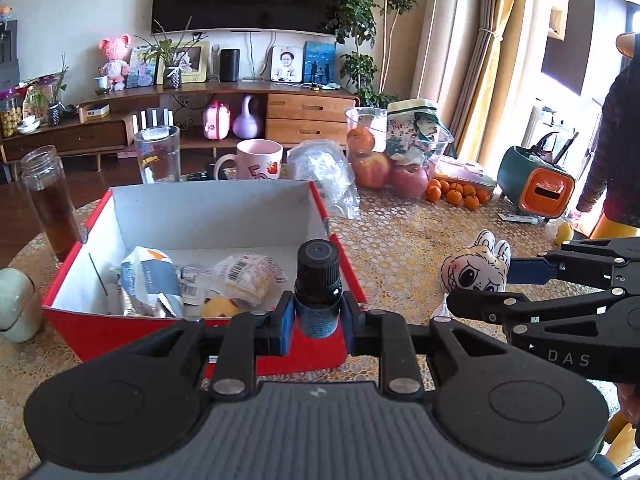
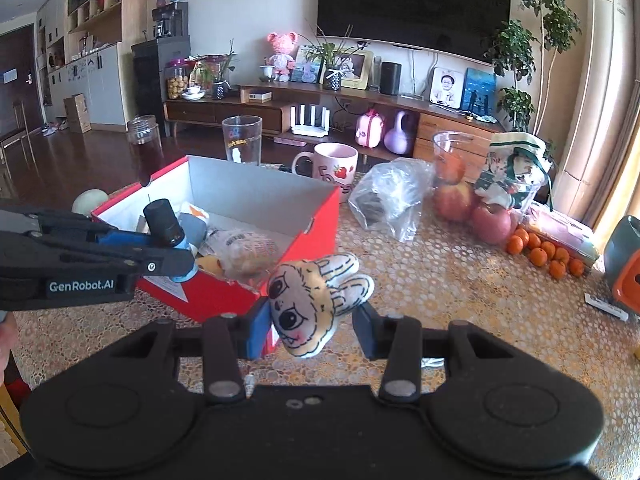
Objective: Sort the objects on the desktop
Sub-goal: 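Carry the bottle with left gripper while right gripper carries the doll keychain over the red box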
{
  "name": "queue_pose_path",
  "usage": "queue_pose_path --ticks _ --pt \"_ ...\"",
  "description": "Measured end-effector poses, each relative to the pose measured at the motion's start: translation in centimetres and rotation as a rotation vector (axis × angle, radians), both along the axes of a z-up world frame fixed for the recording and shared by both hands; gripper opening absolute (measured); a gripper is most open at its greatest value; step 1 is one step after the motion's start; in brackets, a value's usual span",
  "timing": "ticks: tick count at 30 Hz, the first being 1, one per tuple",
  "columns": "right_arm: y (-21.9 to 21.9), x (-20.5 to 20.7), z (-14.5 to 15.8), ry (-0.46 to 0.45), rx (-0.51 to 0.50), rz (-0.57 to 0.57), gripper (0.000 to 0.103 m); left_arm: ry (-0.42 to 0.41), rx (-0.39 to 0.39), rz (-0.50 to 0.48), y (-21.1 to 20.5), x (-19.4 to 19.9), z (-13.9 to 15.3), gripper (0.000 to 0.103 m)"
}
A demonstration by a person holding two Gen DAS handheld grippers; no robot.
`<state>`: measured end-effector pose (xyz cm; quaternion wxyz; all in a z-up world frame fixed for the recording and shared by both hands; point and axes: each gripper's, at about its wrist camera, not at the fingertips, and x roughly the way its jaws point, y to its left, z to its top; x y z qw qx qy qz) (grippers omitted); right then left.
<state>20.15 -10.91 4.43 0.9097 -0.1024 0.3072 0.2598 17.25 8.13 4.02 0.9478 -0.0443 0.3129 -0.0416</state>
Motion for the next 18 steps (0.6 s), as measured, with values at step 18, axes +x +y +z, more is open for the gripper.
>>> queue_pose_path --ticks 18 --pt "8.8 3.9 -0.8 0.043 -0.031 0.081 0.043 0.032 0.024 0.075 8.1 3.1 -0.6 0.023"
